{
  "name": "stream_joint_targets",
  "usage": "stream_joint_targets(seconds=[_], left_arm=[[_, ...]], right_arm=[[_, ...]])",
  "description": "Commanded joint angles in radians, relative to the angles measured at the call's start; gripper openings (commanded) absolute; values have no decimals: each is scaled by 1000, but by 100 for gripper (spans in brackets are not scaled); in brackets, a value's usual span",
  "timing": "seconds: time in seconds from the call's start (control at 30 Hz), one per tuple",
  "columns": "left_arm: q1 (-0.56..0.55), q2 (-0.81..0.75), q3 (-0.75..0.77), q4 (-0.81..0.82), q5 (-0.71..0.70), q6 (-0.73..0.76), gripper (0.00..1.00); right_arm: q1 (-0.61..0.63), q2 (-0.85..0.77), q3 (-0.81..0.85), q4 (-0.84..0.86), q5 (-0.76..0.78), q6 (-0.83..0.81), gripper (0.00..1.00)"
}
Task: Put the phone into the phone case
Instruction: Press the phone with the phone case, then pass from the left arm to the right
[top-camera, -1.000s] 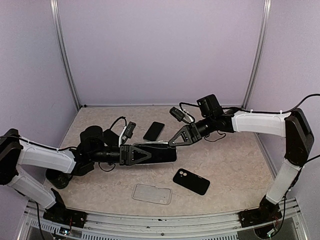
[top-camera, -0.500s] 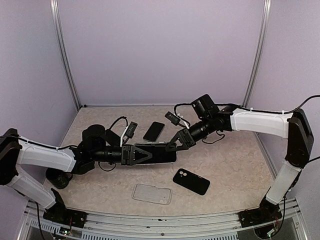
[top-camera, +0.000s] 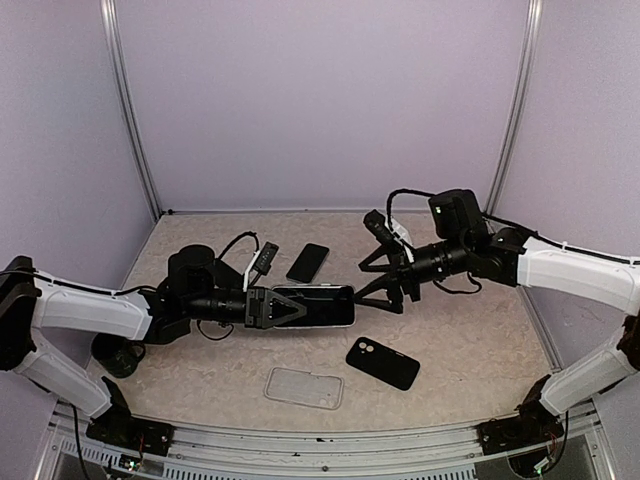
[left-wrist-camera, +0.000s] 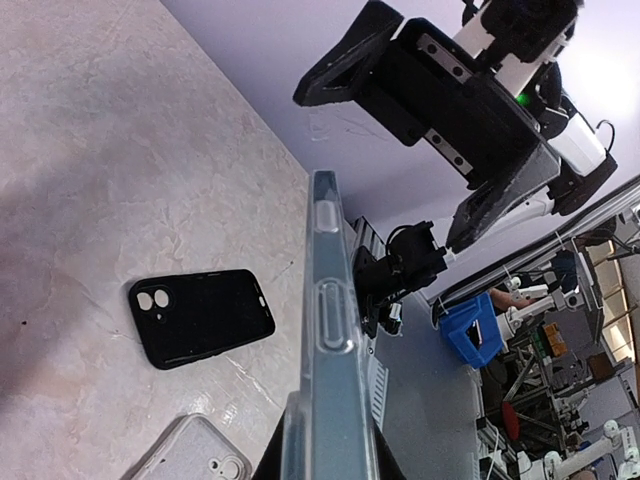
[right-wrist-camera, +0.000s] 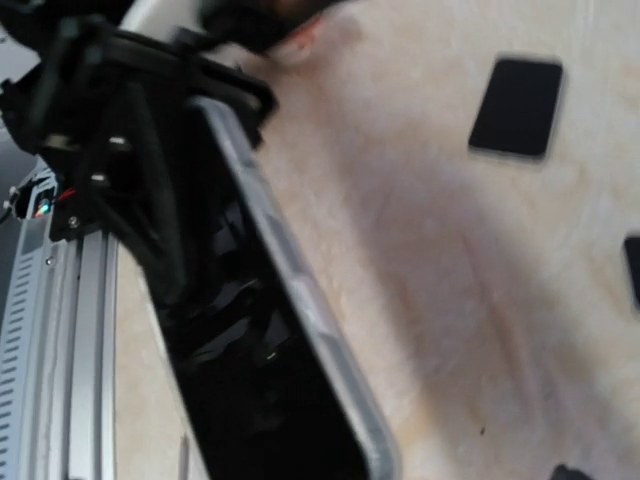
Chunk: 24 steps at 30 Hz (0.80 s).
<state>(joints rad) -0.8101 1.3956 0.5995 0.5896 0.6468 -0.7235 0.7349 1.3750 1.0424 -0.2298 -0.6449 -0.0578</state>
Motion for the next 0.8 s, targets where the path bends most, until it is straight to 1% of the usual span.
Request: stream_joint_targets(seconds=[0.0,0.13,0.27,0.57,0.63,0.77], left_arm=[[-4,-16,47,17,11,11,0],[-4,-7,52,4,13,1,0],[-4,1,57,-1,17,-12,0],[-4,21,68,-28,13,-29,0],[-5,24,68,-30,15,-30,0],[-6,26,68,-34,16,-31,0]], right_arm=[[17,-64,-56,107,-20,-128,99],[51,-88,-65,125,39,-190,99],[122,-89,-69,125,156,-270,100],[263,-1,-21,86,387,-383,99],[287,23,-9,78,450,-402,99],[322,73,22,46,527,-431,100]])
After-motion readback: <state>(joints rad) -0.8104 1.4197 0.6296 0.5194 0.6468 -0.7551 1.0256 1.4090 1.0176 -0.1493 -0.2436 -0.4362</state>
